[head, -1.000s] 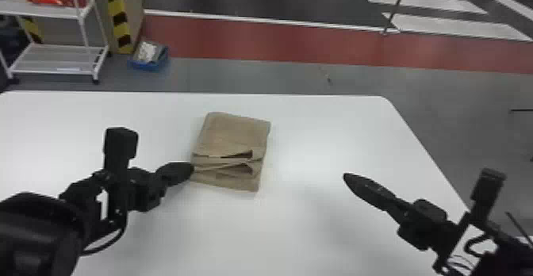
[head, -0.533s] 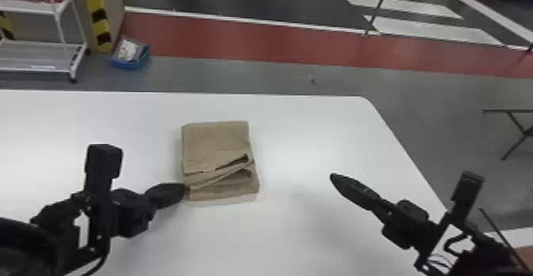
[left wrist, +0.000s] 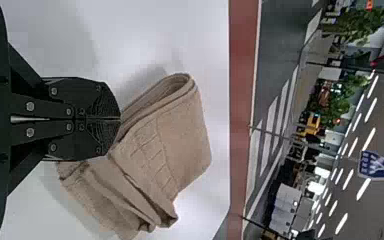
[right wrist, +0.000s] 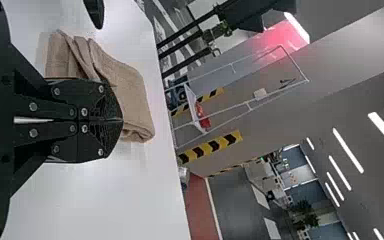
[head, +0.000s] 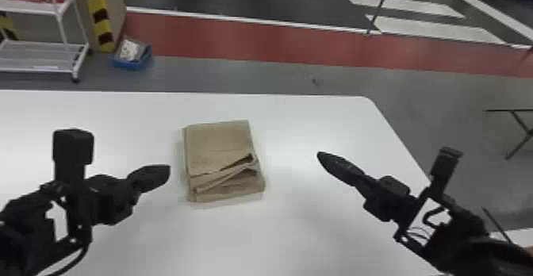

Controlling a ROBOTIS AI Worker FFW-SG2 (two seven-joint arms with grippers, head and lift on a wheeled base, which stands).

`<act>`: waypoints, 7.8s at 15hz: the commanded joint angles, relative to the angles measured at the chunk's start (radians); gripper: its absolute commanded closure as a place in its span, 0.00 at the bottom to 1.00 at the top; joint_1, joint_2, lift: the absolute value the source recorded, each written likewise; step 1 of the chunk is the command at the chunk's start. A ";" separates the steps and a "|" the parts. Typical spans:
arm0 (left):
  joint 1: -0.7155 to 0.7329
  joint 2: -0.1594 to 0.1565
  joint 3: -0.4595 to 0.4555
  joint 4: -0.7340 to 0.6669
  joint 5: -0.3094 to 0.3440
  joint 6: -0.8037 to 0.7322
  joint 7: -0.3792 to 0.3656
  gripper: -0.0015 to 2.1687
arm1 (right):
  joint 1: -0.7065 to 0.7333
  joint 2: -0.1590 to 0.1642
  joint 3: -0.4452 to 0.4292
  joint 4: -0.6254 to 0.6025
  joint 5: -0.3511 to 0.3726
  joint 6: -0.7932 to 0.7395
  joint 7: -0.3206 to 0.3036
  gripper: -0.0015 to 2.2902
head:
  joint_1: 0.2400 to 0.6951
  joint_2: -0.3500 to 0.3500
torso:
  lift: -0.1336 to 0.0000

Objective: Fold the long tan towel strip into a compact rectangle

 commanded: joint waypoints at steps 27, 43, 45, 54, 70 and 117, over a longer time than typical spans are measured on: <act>0.093 -0.065 0.030 -0.106 -0.055 -0.261 0.330 0.03 | -0.072 -0.015 0.296 0.103 0.246 -0.294 -0.210 0.00 | 1.00 0.51 | 0.04; 0.392 -0.112 0.012 -0.189 -0.411 -0.648 0.577 0.03 | 0.158 0.071 0.077 -0.012 0.101 -0.475 -0.316 0.03 | 1.00 0.35 | 0.04; 0.409 -0.109 0.010 -0.209 -0.411 -0.648 0.574 0.03 | 0.202 0.072 0.057 -0.038 0.077 -0.481 -0.315 0.03 | 1.00 0.35 | 0.04; 0.522 -0.074 0.024 -0.298 -0.398 -0.672 0.562 0.03 | 0.339 0.083 0.088 -0.164 0.075 -0.533 -0.313 0.04 | 1.00 0.35 | 0.04; 0.568 -0.066 0.082 -0.345 -0.368 -0.703 0.508 0.03 | 0.391 0.101 0.097 -0.176 0.071 -0.564 -0.316 0.04 | 1.00 0.38 | 0.04; 0.594 -0.062 0.163 -0.368 -0.302 -0.679 0.401 0.03 | 0.383 0.112 0.125 -0.162 0.039 -0.573 -0.327 0.04 | 1.00 0.45 | 0.04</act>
